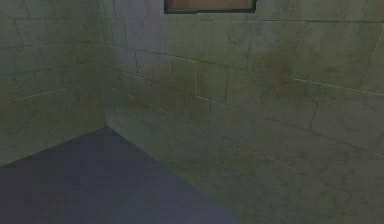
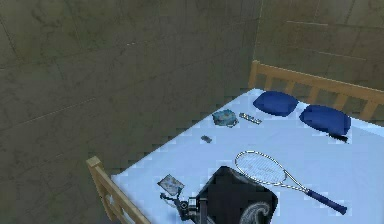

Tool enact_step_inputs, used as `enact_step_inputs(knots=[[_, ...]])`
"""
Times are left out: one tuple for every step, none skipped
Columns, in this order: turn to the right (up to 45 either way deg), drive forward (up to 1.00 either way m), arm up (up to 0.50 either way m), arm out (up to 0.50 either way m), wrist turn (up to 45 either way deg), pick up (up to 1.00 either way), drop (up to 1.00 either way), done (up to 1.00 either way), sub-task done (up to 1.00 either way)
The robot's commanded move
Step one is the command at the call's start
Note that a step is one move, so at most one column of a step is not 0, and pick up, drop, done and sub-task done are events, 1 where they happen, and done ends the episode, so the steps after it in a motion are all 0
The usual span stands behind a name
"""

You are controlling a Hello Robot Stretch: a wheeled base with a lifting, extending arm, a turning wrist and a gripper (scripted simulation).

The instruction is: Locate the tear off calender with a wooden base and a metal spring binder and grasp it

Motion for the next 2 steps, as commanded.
enact_step_inputs(knots=[[0.0,0.00,0.10,0.00,0.0,0.00,0.00,0.00,0.00],[0.0,0.00,0.00,0.00,0.0,0.00,0.00,1.00,0.00]])
